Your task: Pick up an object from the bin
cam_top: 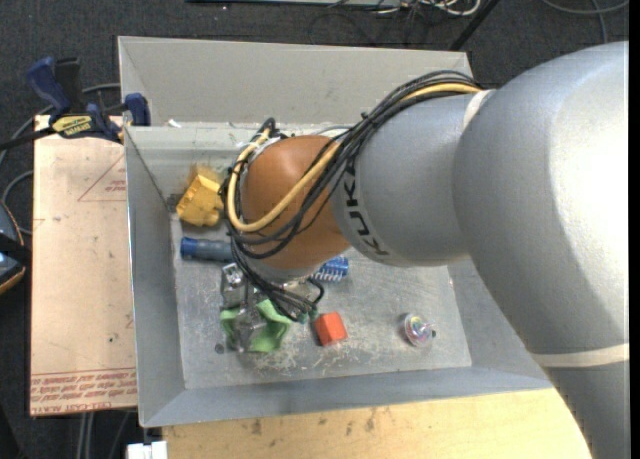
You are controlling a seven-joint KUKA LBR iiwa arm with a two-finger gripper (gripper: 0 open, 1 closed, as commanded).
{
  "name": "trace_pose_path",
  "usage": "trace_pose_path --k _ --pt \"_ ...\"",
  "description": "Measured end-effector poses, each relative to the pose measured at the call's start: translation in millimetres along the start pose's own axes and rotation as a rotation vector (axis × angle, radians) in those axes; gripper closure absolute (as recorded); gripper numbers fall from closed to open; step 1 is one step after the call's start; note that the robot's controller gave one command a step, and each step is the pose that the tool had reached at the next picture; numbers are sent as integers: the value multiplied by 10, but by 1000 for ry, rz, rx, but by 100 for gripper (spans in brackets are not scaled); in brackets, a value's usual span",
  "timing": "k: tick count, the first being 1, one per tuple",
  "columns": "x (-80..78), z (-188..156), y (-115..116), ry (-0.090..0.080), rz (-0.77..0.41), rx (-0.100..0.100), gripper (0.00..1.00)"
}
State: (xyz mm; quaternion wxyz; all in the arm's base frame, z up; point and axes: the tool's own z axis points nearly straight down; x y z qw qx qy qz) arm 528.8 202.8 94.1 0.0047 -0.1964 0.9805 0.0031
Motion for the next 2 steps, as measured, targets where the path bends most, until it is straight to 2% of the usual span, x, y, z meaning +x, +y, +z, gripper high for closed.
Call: trace_pose_path --k 1,2 --pt "120 -23 260 4 -295 2 100" --pt "72 -1576 302 0 -323 3 100"
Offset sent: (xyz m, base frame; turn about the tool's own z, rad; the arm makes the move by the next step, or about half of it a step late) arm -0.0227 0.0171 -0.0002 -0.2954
